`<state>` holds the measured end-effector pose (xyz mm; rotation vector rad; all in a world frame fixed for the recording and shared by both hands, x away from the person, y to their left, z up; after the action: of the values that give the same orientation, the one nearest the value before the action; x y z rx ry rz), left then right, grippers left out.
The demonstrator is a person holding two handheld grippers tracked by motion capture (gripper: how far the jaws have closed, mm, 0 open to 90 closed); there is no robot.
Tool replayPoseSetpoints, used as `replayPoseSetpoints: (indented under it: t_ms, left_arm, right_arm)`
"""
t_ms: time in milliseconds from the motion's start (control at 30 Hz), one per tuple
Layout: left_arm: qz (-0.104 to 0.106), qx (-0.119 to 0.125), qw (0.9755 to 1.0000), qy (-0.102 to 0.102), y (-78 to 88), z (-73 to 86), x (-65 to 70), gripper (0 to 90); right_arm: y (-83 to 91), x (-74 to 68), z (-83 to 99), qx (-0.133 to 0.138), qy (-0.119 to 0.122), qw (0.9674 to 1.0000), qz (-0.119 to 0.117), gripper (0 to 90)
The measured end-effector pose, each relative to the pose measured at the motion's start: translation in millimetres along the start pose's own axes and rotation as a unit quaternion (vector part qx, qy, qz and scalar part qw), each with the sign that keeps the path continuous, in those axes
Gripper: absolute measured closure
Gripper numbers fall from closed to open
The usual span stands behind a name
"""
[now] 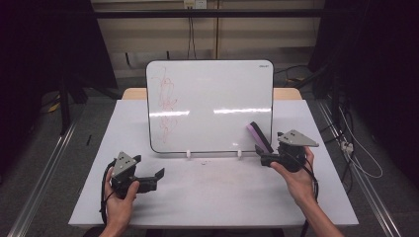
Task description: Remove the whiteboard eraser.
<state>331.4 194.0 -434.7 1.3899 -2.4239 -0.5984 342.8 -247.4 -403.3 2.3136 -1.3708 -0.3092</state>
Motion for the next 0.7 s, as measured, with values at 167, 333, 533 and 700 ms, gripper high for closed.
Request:
replayPoseSetpoints:
  t_ms: [167, 333, 533, 700]
  left_arm:
    - [0.001, 0.000, 1.0000, -0.001, 1.0, 0.4, 1.4, 3.8]
    - [-0.002, -0.002, 1.0000, 0.003, -1.6, 0.1, 0.1, 3.8]
    - [-0.001, -0.005, 1.0000, 0.000, -3.5, -0.1, 0.6, 3.8]
    - [0.001, -0.005, 1.0000, -0.001, -2.0, 0.3, 0.5, 3.8]
  right_arm:
    - [-6.1, -6.3, 0.6, -0.014, 0.021, 0.9997, 0.003, 15.2]
    - [-9.2, -6.7, 7.7, -0.035, 0.041, 0.9984, 0.016, 19.6]
    - [-16.4, -6.5, 13.0, -0.062, 0.059, 0.9957, 0.036, 33.5]
    - [-17.1, -6.0, 17.2, -0.070, 0.058, 0.9951, 0.039, 39.3]
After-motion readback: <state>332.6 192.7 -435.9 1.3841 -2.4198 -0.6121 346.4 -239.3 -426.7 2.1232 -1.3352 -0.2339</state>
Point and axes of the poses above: each handheld gripper's, and its own axes: y roughly backward along the jaws, z roughly out of its underside, x roughly to its right, the point moved 1 cm from there along -y, roughly forward along the jaws, and after that the axes turned 7 degrees about -z, right-handed, at the moved point
